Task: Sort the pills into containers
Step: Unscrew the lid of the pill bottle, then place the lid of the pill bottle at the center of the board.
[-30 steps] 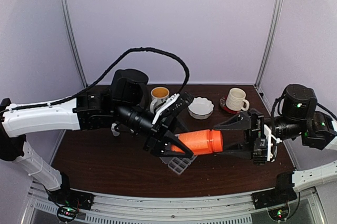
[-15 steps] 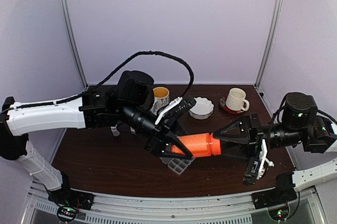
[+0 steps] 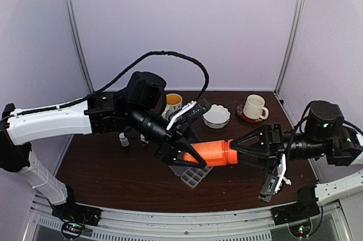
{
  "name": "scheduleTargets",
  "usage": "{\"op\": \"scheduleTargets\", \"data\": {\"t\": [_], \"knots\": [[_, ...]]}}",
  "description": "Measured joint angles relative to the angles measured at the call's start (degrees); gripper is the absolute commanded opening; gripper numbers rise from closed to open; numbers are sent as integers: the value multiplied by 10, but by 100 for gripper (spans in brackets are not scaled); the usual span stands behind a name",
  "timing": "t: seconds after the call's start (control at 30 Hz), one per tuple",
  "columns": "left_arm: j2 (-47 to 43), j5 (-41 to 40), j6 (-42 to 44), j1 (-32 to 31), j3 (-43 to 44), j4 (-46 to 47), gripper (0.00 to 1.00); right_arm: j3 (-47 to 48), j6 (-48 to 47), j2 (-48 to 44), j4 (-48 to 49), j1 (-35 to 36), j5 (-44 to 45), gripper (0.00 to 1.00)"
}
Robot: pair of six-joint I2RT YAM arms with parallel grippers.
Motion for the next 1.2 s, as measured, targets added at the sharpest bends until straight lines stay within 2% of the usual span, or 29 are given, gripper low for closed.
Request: {"op": "scheduleTargets", "data": {"t": [0.43, 0.6, 0.77, 1.0, 1.2], "knots": [[-3, 3, 12, -2, 0, -7, 28, -47, 94, -40, 44, -1, -15, 0], [-34, 57, 29, -7, 0, 8, 28, -67, 111, -64, 14, -11, 10, 0], [-54, 70, 34, -10, -5, 37, 27, -69, 152, -62, 1, -16, 14, 0], [-99, 2, 34, -10, -73, 90, 27, -68, 334, -58, 2, -31, 13, 0], [-184, -149, 25, -10, -161, 181, 27, -48, 584, -32, -10, -37, 45, 0]]}}
